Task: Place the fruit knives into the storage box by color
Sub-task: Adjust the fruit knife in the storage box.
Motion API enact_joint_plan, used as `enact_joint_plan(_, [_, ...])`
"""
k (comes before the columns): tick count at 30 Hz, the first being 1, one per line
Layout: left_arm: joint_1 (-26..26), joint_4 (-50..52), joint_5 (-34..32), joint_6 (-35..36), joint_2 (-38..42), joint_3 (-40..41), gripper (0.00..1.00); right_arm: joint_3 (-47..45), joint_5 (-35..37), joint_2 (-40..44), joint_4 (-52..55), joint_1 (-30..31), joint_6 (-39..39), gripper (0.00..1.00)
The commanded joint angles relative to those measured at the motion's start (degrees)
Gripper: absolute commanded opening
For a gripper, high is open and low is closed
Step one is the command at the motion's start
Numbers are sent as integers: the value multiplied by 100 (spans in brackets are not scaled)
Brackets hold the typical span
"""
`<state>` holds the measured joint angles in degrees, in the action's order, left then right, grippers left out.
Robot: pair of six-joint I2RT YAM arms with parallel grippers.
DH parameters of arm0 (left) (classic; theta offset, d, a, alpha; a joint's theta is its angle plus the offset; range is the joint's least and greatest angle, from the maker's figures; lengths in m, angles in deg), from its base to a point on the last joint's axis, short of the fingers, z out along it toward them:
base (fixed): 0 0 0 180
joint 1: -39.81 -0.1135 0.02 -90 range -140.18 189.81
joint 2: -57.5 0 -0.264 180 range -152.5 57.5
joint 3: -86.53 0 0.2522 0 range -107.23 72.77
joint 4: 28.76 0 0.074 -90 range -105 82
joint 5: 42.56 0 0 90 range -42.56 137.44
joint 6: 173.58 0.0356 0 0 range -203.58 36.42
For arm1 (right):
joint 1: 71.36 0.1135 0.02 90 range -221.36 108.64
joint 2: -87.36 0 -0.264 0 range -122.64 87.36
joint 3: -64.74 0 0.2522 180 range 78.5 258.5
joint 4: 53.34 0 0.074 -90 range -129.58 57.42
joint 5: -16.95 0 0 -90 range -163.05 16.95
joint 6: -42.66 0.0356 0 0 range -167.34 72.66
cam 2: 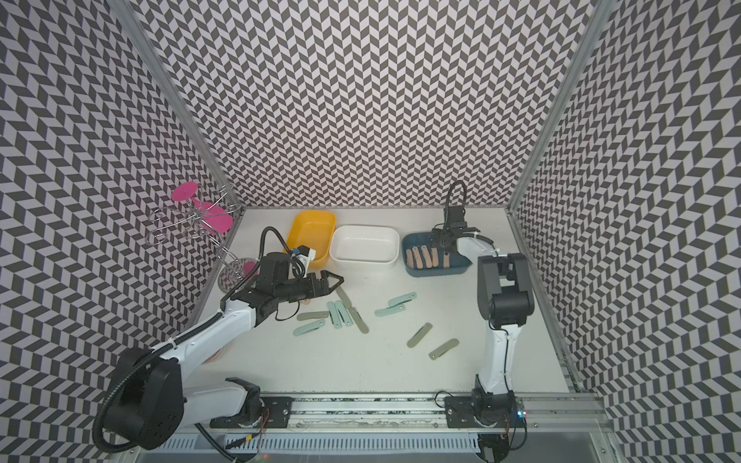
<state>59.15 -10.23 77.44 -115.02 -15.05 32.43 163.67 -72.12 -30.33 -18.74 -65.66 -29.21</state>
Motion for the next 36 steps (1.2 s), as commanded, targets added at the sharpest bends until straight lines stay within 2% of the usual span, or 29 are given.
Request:
enact_joint_plan(1, [-17,-135,50,130,-11,-144,100,228,111,-198,118,-30,156,80])
enact_joint_plan(13, [-17,-180,24,96,-57,-154,100,76,12,-367,125,-104,279,81])
enact_joint_plan(36, [-19,-173,-29,-6,40,-104,100,-195,-672,-343,-174,-121,279,79])
